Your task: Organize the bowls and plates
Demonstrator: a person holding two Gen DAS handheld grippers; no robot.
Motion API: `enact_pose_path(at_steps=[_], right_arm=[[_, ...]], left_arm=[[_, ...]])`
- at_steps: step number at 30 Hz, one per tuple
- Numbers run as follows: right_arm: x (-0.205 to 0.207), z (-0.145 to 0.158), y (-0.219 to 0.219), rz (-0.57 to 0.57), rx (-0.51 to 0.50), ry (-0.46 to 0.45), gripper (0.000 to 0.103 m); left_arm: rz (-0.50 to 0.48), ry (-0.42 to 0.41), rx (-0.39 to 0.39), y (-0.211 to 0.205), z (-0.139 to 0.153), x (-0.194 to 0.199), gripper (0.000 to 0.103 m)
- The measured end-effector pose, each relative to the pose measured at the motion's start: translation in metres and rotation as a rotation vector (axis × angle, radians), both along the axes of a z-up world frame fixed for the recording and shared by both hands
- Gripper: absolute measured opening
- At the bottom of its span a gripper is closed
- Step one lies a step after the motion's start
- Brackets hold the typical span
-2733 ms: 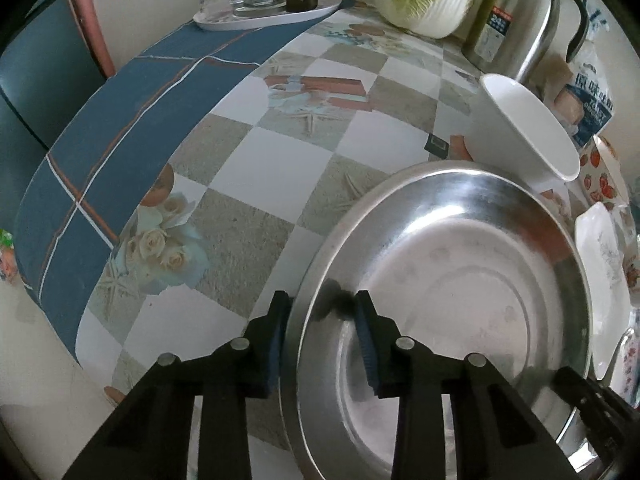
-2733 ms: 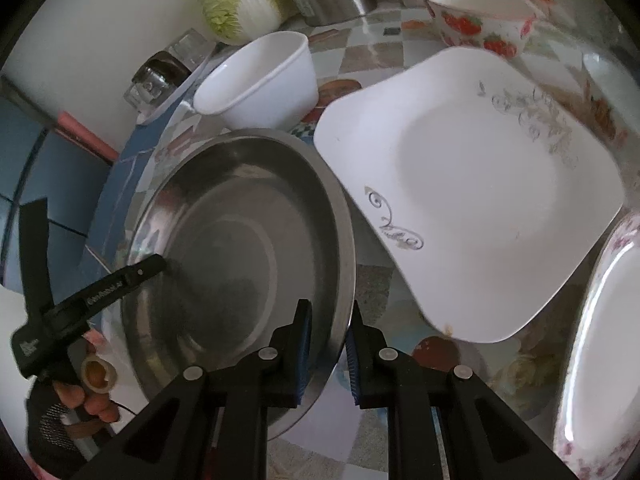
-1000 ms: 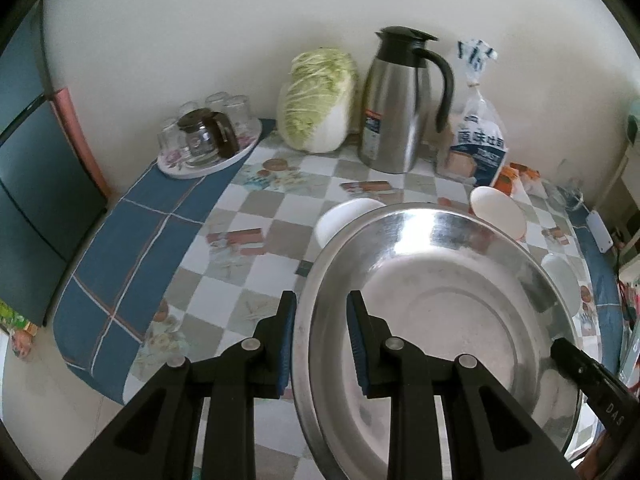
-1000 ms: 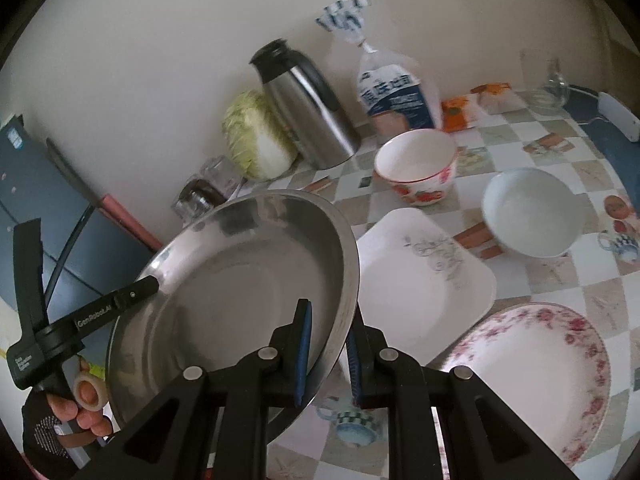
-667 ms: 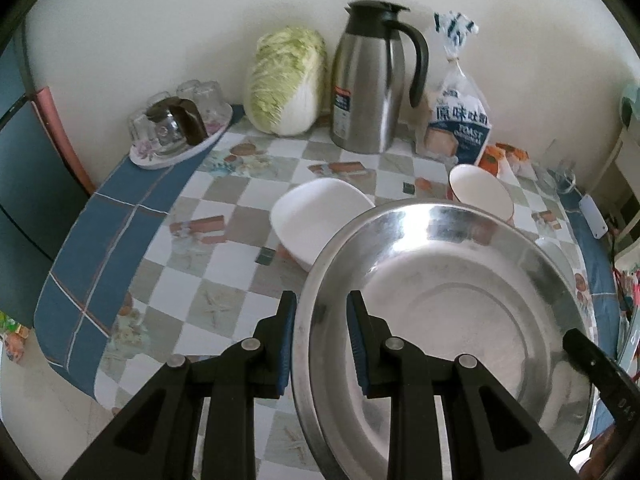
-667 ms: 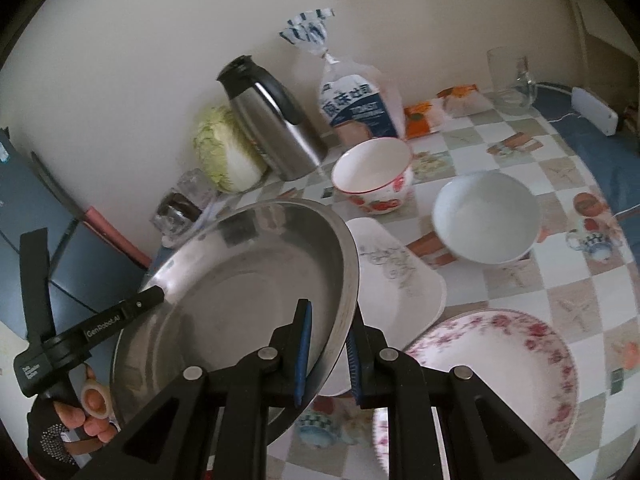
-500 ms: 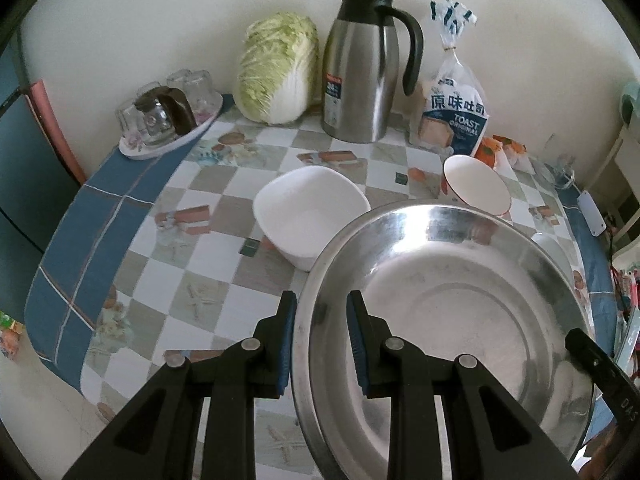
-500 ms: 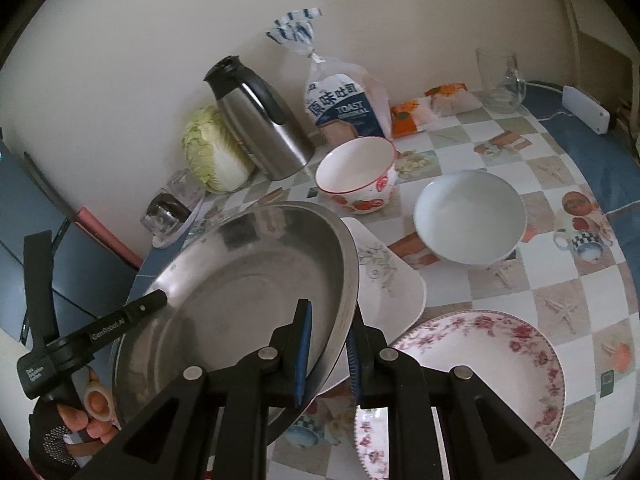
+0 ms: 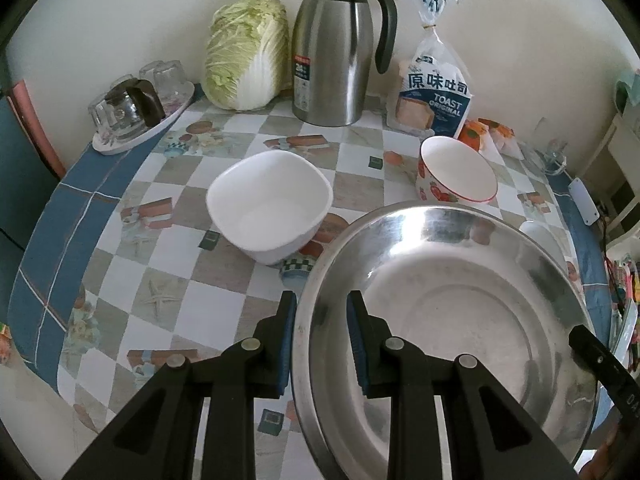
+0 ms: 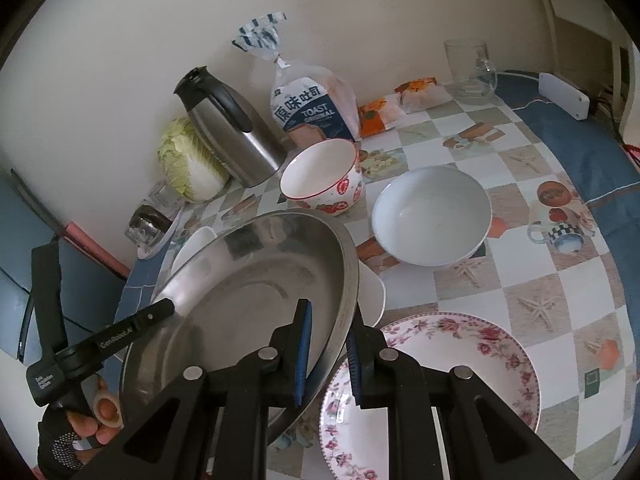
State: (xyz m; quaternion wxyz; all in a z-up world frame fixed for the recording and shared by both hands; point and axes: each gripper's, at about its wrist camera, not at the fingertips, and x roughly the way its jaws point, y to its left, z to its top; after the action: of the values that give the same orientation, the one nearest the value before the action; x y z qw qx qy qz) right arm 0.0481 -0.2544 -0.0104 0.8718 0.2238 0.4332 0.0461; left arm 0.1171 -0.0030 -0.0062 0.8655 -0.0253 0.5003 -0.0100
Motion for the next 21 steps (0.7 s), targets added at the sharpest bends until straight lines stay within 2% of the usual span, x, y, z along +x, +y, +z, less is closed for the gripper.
enact_pose_path(at_steps=[21], right_arm=[[0.013, -0.032, -0.019, -0.079, -0.039, 0.102, 0.018]], left_arm=[[-0.058, 0.046, -0.031, -0.021, -0.025, 0.023, 0.026]])
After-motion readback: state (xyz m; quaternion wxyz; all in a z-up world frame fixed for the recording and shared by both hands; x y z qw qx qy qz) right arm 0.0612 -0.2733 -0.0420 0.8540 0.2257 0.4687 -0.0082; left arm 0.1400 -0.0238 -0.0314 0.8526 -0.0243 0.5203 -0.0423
